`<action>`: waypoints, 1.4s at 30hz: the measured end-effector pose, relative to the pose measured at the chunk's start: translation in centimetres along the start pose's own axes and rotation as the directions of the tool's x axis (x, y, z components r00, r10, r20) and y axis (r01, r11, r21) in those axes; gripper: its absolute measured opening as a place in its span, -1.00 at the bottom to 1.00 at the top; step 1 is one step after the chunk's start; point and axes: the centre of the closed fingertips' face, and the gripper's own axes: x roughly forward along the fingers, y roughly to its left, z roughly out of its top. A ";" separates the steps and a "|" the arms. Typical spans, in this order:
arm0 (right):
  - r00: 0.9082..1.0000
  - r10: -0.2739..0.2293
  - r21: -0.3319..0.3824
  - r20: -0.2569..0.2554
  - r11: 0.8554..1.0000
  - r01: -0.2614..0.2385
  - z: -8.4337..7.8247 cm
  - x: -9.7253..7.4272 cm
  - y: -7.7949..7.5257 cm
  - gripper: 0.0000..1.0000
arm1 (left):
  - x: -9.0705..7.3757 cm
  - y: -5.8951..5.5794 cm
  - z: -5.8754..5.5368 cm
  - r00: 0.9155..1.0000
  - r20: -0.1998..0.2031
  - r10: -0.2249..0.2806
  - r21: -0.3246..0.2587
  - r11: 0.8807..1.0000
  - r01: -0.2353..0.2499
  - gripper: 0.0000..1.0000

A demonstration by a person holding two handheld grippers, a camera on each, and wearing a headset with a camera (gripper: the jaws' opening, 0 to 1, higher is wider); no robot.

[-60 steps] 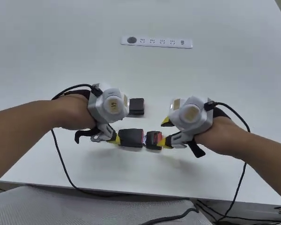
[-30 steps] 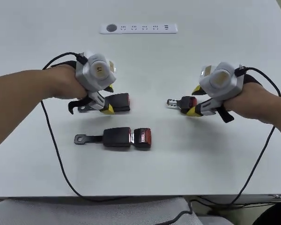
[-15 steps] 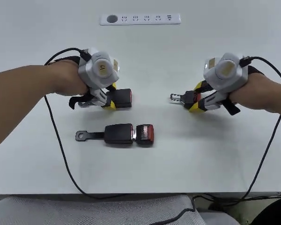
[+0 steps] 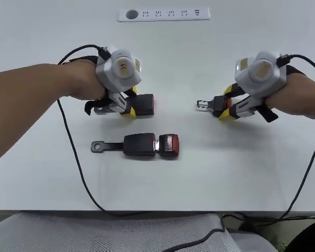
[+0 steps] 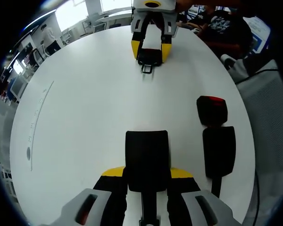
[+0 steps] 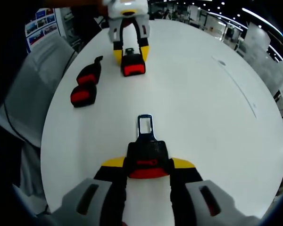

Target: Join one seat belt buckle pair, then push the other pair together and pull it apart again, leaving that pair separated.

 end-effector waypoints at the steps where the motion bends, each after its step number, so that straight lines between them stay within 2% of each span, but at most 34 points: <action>1: 1.000 0.000 -0.003 0.001 1.000 0.000 0.2 0.1 0.0 -0.29 | 0.0 0.1 0.0 1.000 0.001 0.000 -0.001 1.000 0.000 -0.35; 10: 0.999 0.001 -0.029 0.044 1.000 0.001 4.2 2.4 1.0 -0.29 | 0.4 0.5 -0.3 1.000 -0.009 -0.002 0.003 1.000 0.002 -0.35; 14: 0.999 0.005 -0.046 0.054 0.999 -0.002 6.3 3.5 1.4 -0.29 | 0.6 0.7 -0.6 1.000 -0.010 -0.001 0.005 1.000 0.001 -0.35; 21: 0.998 0.006 -0.046 0.059 0.999 -0.004 8.7 5.0 1.5 -0.29 | 0.8 0.8 -0.8 1.000 -0.005 0.001 -0.004 1.000 -0.001 -0.35; 27: 0.999 0.012 -0.059 0.047 0.998 -0.009 9.4 5.4 1.6 -0.29 | 0.6 0.4 -0.7 1.000 -0.014 0.003 -0.002 1.000 -0.003 -0.35; 30: 0.999 -0.005 -0.094 0.034 0.996 0.008 9.4 5.3 1.6 -0.29 | 0.6 0.5 -0.7 1.000 -0.014 0.001 -0.002 1.000 -0.001 -0.35; 34: 0.999 -0.016 -0.107 0.032 0.994 0.019 9.4 5.3 1.5 -0.30 | 0.4 0.1 -0.6 1.000 -0.015 0.000 -0.001 1.000 0.000 -0.35; 42: 0.998 -0.018 -0.121 0.056 0.992 0.024 10.4 5.6 1.6 -0.30 | 0.0 -0.5 -0.2 1.000 -0.017 -0.002 0.004 1.000 0.002 -0.35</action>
